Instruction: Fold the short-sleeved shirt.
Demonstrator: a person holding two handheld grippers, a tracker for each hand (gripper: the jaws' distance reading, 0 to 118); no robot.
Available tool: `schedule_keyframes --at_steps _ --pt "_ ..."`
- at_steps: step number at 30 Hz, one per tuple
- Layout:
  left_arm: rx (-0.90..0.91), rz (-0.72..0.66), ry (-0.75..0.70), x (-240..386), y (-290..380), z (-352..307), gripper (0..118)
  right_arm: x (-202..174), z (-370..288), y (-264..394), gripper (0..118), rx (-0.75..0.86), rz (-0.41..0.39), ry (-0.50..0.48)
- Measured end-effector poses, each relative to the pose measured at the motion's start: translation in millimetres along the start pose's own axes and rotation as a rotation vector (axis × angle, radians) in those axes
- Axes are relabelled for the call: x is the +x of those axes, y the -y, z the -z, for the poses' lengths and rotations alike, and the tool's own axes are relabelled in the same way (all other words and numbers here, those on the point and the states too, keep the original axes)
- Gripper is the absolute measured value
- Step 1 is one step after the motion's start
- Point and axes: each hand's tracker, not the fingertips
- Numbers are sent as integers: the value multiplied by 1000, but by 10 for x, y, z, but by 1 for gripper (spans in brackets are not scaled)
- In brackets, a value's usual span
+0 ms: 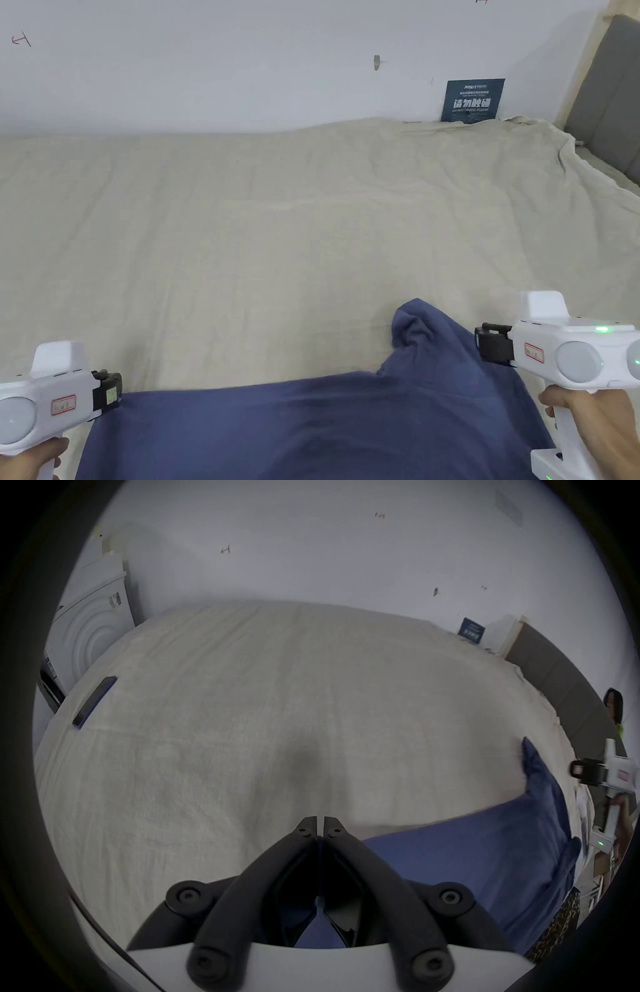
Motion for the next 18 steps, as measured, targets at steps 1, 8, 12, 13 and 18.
schedule_keyframes --at_steps 1,8,12,13,18 --pt "8 3 8 5 3 -51 0 5 94 -5 73 -17 7 10" --pt "26 -8 30 8 40 -201 0 -4 671 107 52 -169 -27 26" --pt "16 -15 21 8 76 -259 0 -45 582 189 20 -172 48 -45" --pt "17 -18 18 11 91 -281 0 -40 545 183 11 -166 49 -47" --pt "13 -27 6 23 142 -387 0 -95 0 189 2 -69 11 -65"
